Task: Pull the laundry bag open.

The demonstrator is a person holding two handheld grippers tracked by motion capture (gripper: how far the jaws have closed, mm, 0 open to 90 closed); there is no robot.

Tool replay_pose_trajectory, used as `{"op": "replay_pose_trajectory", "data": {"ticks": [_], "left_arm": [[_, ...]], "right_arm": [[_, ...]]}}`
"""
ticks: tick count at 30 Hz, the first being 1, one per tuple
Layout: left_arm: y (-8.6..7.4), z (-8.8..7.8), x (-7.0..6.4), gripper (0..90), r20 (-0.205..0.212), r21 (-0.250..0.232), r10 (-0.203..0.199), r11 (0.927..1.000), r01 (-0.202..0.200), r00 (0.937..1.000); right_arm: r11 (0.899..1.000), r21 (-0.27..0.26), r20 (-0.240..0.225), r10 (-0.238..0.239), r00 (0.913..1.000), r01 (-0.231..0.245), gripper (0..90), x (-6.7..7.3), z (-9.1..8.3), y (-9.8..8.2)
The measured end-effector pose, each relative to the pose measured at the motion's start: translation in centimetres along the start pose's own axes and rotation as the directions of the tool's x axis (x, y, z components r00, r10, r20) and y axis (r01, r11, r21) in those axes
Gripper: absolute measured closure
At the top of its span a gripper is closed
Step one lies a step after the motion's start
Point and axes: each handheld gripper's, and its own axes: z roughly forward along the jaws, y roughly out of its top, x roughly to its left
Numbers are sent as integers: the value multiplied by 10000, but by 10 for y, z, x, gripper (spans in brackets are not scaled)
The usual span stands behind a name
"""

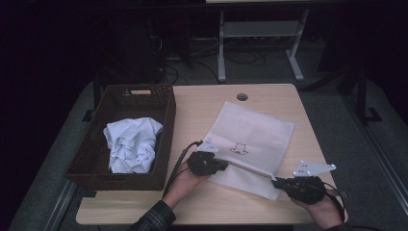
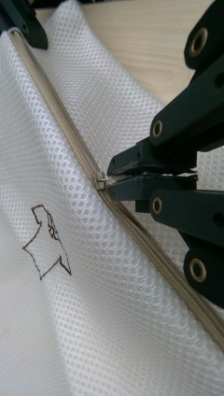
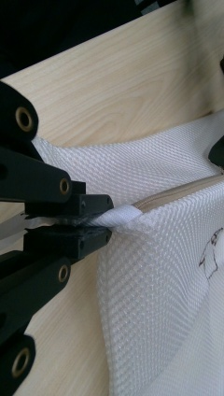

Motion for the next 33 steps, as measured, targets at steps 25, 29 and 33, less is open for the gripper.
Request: {"op": "replay_pose_trajectory", "data": {"ticks": [25, 29, 33], "left_arm": [[-8, -2, 17, 875, -708, 164, -417, 9989, 430, 9966], [-11, -4, 25, 875, -937, 114, -900, 9957, 915, 9915], [-12, -2, 25, 876, -1178, 281, -785, 9962, 824, 9899]], "right_arm": [[9996, 107, 714, 258, 9971, -267, 840, -10, -13, -8], [9991, 9, 1181, 410, 9921, -414, 840, -14, -20, -12], [9988, 110, 1091, 472, 9929, -487, 840, -17, -20, -16]]}}
